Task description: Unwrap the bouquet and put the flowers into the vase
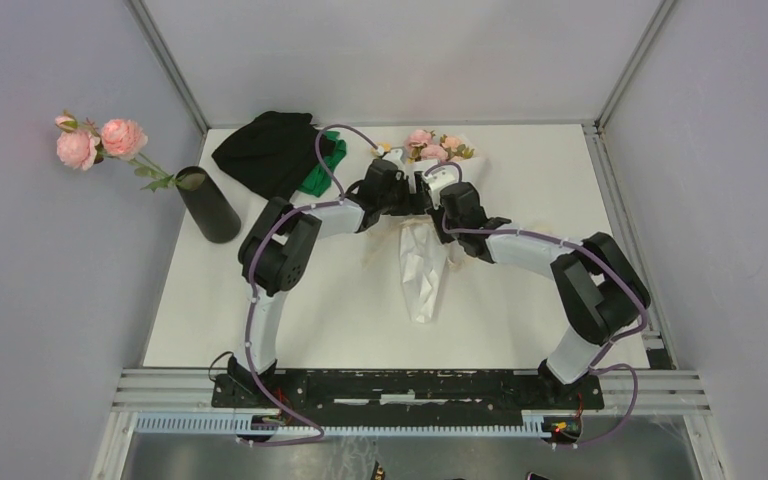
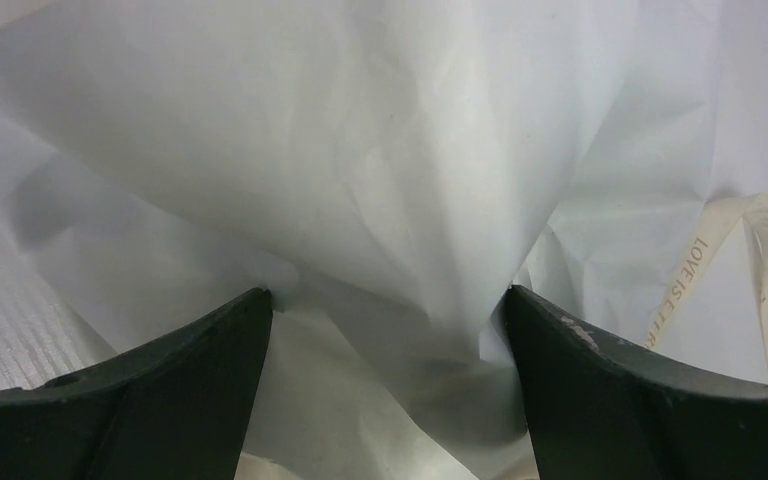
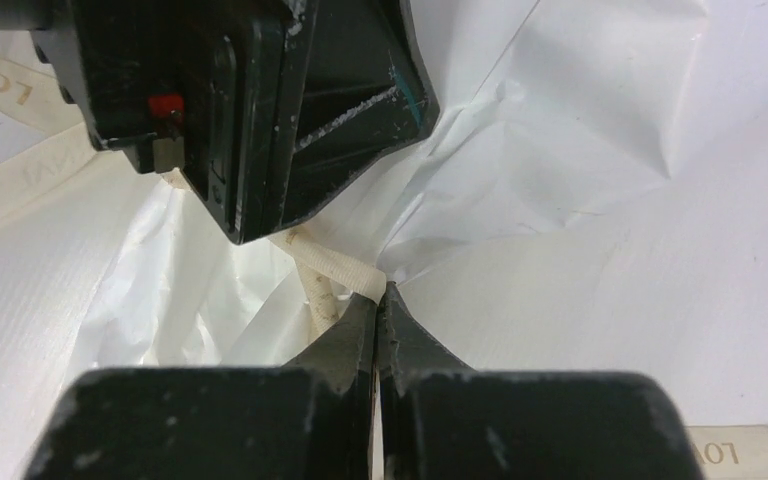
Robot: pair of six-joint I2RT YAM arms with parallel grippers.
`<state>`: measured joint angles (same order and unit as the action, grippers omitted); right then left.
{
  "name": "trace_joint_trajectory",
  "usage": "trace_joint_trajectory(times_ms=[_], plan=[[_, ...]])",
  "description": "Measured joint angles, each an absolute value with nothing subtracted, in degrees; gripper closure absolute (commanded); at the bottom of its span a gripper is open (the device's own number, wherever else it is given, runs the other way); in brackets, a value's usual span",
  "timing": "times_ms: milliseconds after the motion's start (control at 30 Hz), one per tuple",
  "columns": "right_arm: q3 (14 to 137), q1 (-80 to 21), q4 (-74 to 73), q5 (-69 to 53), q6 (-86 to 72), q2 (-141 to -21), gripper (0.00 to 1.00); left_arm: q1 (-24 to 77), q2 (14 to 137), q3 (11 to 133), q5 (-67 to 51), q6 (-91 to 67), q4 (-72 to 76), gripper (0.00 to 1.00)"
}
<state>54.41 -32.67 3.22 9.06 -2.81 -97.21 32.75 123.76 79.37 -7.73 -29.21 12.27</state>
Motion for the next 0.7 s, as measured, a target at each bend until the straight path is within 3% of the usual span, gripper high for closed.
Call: trace_joint_trajectory(times_ms=[700], plan=[[49.3, -31.9, 0.4, 15.8, -2.8, -81.9, 1.0, 28.9, 126.0, 79.8, -10.0, -32.5, 17.2, 0.07]])
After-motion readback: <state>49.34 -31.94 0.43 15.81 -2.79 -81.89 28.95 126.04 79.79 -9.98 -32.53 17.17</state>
